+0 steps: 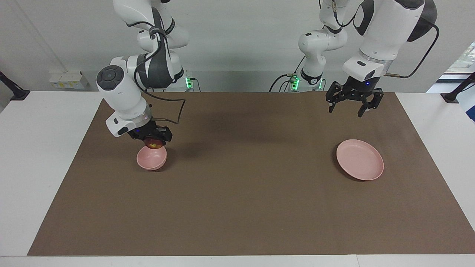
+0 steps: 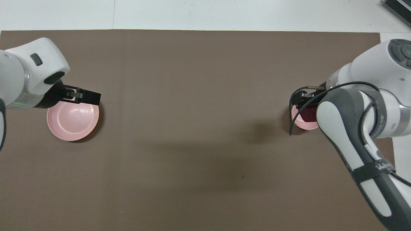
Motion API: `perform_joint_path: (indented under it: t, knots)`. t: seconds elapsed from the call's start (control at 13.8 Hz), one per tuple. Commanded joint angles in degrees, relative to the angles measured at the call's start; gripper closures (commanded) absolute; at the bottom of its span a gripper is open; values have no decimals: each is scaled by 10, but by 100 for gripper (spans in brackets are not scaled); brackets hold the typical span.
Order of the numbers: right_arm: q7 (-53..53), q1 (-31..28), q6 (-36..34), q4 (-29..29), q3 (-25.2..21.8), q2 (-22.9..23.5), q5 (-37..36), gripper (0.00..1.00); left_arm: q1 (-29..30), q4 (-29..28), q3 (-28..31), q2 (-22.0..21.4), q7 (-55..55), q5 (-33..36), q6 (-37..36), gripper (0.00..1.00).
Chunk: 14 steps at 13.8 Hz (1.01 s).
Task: Move apple from plate to bowl
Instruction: 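Lower the apple into the pink bowl with the right gripper while the left retracts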
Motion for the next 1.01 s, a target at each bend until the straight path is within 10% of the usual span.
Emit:
perform_joint_path:
  t: [0.0,0.36,0.8,0.94]
  knots:
    - [-17,-16,43,-20,7,10,-13,88,27,13,-1,0,21,10,-52,0]
    - [-30,-26,109,-55,7,37,-13,68,-122,37,176,-19,22,10,-98,0]
    - [-50,-37,128,-90,7,32,-13,34,-183,107,233,-5,31,7,-157,0]
    - [-49,-38,128,-90,7,32,-13,4,-176,121,235,2,32,6,-179,0]
